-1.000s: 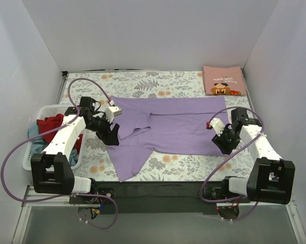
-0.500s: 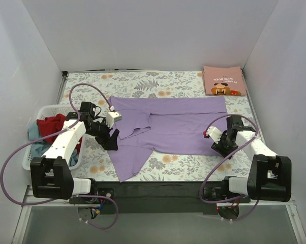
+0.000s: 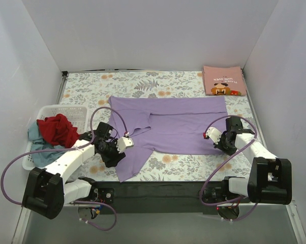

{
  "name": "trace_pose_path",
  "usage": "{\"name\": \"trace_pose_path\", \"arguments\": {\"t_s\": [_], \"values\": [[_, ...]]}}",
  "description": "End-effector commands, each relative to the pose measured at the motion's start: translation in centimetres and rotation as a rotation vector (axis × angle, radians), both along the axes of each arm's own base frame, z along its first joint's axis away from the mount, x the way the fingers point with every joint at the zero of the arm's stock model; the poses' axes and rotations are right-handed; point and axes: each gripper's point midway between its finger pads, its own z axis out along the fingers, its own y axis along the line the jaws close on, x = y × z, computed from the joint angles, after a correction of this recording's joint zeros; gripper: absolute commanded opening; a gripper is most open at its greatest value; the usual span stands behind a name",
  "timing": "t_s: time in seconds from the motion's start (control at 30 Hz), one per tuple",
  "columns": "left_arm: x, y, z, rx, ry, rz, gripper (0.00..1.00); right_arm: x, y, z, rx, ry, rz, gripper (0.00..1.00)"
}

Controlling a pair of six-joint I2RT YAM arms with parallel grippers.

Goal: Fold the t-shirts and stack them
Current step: Fold the tshirt

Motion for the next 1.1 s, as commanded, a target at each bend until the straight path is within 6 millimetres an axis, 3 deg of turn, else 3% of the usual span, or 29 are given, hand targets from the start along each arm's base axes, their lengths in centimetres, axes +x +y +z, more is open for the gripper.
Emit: {"name": "trace_pose_path", "arguments": {"t_s": [0.0, 0.13, 0.23, 0.33, 0.43, 0.5, 0.6, 0.63, 0.7, 0.73, 0.77, 0.83, 0.87, 1.07], "values": [[3.1, 0.4, -0.1, 0.068, -0.167, 0.019, 0.47, -0.4, -0.1, -1.1, -0.007, 0.025, 0.021, 0.01], [4.1, 0.0, -0.6, 0.089, -0.228, 0.011, 0.48, -0.4, 0.0, -1.0, -0.004, 0.025, 0.02, 0.01], [3.5, 0.1, -2.0, 0.115, -0.211, -0.005, 0.47, -0.4, -0.1, -0.9, -0.007, 0.027, 0.02, 0.01], [2.3, 0.7, -3.4, 0.147, -0.165, -0.02, 0.38, -0.5, -0.1, -0.9, -0.009, 0.031, 0.021, 0.01], [0.1, 1.1, -3.6, 0.155, -0.091, -0.058, 0.14, -0.9, -0.1, -0.6, -0.012, 0.047, 0.025, 0.01], [0.2, 0.7, -2.4, 0.13, -0.095, -0.041, 0.0, -1.0, -0.3, 0.1, -0.022, 0.035, 0.051, 0.01], [0.4, 0.6, -0.2, 0.12, -0.108, -0.04, 0.0, -0.2, -0.4, 1.9, -0.032, -0.031, 0.097, 0.01], [1.4, 0.3, 1.3, 0.107, -0.132, -0.028, 0.0, 0.2, -0.4, 2.5, -0.031, -0.052, 0.101, 0.01], [2.6, 0.1, 2.4, 0.102, -0.125, -0.014, 0.0, 1.6, -0.4, 4.0, -0.027, -0.081, 0.103, 0.01], [4.2, -0.2, 3.9, 0.077, -0.151, 0.003, 0.0, 2.1, -0.6, 4.5, -0.025, -0.085, 0.095, 0.01], [5.2, -0.3, 4.6, 0.066, -0.16, 0.011, 0.0, 2.4, -0.7, 4.3, -0.019, -0.061, 0.088, 0.01], [7.1, -0.1, 4.9, 0.058, -0.15, 0.037, 0.0, 3.7, -1.1, 5.4, -0.021, -0.068, 0.069, 0.01], [8.8, -0.3, 6.0, 0.048, -0.183, 0.036, 0.0, 4.0, -0.8, 5.3, 0.009, -0.054, 0.066, 0.01], [13.5, -0.4, 7.0, 0.052, -0.212, 0.043, 0.0, 6.7, -1.0, 6.5, 0.017, -0.064, 0.067, 0.01]]}}
